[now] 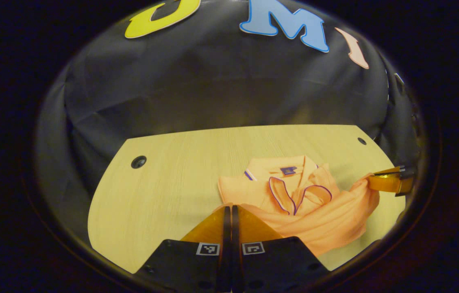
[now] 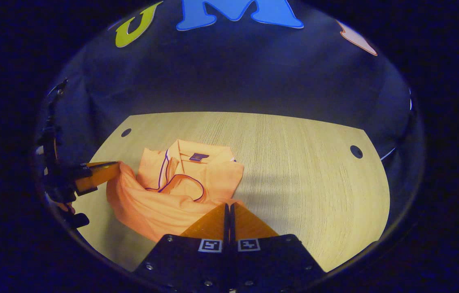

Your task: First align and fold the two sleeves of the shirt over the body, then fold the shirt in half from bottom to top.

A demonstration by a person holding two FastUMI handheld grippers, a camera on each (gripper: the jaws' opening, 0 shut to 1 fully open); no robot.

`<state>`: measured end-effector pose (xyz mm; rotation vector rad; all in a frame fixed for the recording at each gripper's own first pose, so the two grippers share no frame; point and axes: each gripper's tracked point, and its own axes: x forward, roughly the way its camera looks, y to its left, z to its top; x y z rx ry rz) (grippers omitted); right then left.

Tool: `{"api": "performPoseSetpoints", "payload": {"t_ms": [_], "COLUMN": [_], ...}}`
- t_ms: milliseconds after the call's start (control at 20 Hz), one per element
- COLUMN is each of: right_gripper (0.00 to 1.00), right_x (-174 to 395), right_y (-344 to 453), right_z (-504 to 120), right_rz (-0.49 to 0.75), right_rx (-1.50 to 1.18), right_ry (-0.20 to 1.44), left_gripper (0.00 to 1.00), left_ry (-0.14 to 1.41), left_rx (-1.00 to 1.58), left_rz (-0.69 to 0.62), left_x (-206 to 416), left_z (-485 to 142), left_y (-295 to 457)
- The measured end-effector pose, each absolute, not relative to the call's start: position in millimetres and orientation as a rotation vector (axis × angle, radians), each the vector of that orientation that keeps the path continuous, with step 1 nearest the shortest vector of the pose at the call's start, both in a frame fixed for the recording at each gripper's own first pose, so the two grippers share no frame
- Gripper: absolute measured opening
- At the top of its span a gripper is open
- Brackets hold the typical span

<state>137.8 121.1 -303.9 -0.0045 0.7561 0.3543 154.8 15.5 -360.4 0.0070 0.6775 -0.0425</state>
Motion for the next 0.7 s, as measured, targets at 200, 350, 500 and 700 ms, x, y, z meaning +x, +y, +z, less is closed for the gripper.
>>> {"api": "performPoseSetpoints", "payload": {"t_ms": [200,350,500,700], "right_gripper": [0.00,0.00,0.00,0.00], "right_x": [194.1,229.3,254.2,285.1], "right_y": [123.3,126.4,127.2,124.9], "right_z": [-293.1,-294.4,-302.2,-310.3], "right_rz": [0.323,0.302,0.287,0.242], "right_rx": [0.014,0.041,0.064,0.112], "right_ry": [0.703,0.686,0.683,0.676], "left_gripper": [0.06,0.05,0.05,0.06], "left_ry": [0.651,0.629,0.614,0.601], "left_rx": [-0.016,-0.033,-0.022,0.047], "left_rz": [-0.035,-0.019,-0.011,-0.027], "left_x": [211.2,246.1,274.7,305.7], "left_z": [-360.4,-364.2,-369.1,-378.7], "left_y": [15.0,16.8,19.4,15.4]}}
